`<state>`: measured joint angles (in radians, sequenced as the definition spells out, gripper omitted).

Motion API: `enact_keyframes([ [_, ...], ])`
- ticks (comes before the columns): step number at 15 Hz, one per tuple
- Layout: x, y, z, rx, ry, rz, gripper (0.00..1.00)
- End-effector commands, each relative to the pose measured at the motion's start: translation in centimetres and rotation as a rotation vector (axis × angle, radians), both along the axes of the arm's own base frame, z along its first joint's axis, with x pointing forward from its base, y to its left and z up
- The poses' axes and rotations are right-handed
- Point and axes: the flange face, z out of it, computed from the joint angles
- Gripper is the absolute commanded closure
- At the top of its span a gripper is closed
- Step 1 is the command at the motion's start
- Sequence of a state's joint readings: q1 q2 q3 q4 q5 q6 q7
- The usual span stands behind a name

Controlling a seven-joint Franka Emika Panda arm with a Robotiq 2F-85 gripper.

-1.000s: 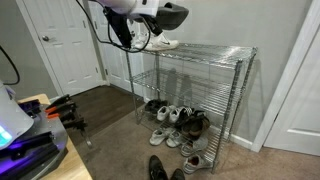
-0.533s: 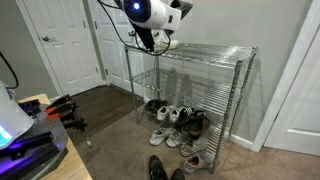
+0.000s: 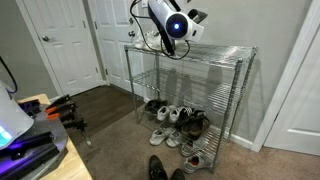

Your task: Move one Nike slipper to the top rack

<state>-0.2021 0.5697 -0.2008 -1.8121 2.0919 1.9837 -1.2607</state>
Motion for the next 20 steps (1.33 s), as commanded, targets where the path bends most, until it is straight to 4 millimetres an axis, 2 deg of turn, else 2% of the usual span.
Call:
enact_keyframes([
  [1,3.7,-2.8,-1.8,0.066,0.044,-0.040,0.95],
  [5,5.2,-5.4,-4.1,0.094,0.117,-0.087,0.95],
  [9,5.7,-7.0,-5.3,0.110,0.154,-0.110,0.95],
  [10,5.7,-7.2,-5.6,0.111,0.170,-0.110,0.63],
  [12,5.7,-7.5,-5.9,0.108,0.186,-0.108,0.56],
  [15,5.1,-7.6,-5.7,0.085,0.223,-0.100,0.36],
  [20,3.0,-7.1,-4.9,-0.047,0.263,-0.125,0.04],
])
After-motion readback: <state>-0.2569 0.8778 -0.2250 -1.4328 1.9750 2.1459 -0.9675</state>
